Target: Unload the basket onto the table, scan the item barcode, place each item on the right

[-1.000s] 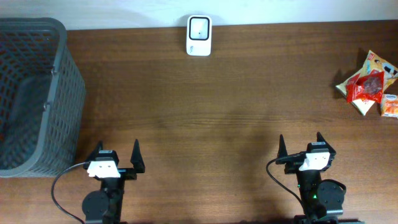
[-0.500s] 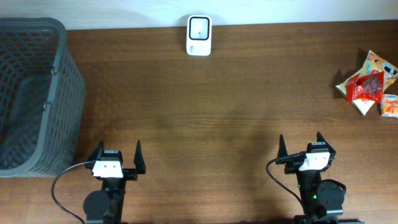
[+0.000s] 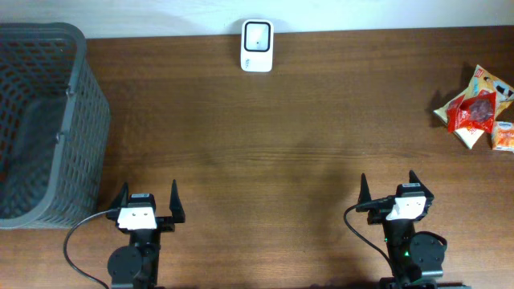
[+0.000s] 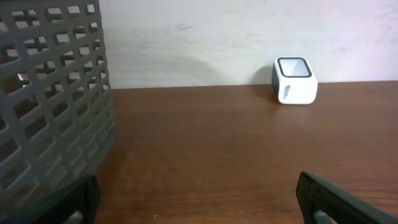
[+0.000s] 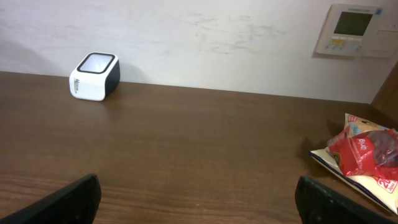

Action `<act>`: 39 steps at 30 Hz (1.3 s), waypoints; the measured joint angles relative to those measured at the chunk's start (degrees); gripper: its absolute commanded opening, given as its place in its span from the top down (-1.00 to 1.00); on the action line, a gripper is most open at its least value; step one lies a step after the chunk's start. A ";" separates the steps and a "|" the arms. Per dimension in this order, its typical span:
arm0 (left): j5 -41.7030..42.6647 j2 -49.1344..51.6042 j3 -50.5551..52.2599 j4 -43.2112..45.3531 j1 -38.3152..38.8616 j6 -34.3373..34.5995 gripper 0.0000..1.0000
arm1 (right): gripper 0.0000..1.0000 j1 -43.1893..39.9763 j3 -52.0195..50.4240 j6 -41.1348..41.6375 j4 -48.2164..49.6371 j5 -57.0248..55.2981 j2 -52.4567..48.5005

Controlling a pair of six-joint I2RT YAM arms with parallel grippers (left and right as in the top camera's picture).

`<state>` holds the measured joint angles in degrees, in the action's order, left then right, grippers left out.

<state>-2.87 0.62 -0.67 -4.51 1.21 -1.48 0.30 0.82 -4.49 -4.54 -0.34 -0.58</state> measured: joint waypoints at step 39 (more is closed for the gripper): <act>-3.58 0.00 0.00 0.42 -1.36 -0.72 -0.98 | -0.97 0.00 0.00 0.00 0.00 0.00 0.00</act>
<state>-6.46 0.62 -0.67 -4.10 -0.14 -2.20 0.30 0.82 -4.49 -4.54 -0.34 -0.58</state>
